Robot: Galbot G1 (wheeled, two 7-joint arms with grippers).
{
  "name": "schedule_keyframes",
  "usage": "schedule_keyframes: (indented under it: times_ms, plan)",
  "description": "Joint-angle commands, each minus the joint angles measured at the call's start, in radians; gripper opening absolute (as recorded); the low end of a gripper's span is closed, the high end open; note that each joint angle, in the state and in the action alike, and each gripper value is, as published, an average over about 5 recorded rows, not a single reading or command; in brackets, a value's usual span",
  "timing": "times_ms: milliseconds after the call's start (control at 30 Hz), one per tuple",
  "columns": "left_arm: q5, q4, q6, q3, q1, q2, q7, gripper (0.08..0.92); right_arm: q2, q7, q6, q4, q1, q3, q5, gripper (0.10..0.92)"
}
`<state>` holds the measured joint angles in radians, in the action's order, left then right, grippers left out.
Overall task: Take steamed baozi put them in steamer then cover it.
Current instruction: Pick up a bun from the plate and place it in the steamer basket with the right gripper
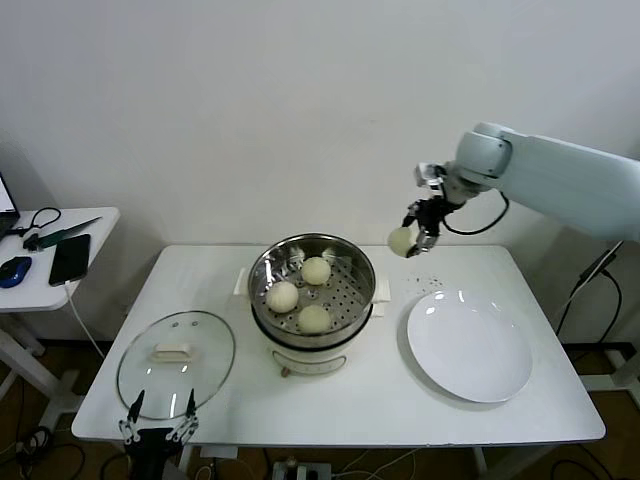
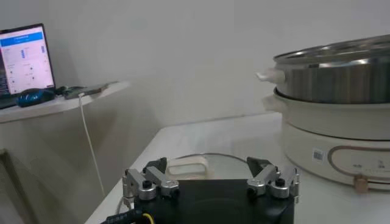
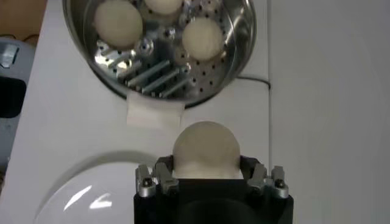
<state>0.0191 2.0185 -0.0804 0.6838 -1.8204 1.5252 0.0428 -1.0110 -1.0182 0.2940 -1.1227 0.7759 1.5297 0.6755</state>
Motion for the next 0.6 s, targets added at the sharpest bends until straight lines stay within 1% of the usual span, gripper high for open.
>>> schedule_keyframes:
  times_ms: [33,267,600]
  plan:
    - [-0.003,0.004,0.001,-0.007,-0.001,-0.006,0.001,0.823,-0.285,0.078,0.063,-0.014,0.096,0.138,0.203,0.696]
    - [-0.020,-0.001,-0.003,0.005,-0.004,-0.015,0.003,0.823,-0.347,0.113,0.083,-0.009,0.027,0.161,0.201,0.696]
    - [-0.024,-0.007,0.003,0.012,0.009,-0.017,0.002,0.823,-0.329,0.133,0.094,0.011,-0.085,0.179,0.117,0.696]
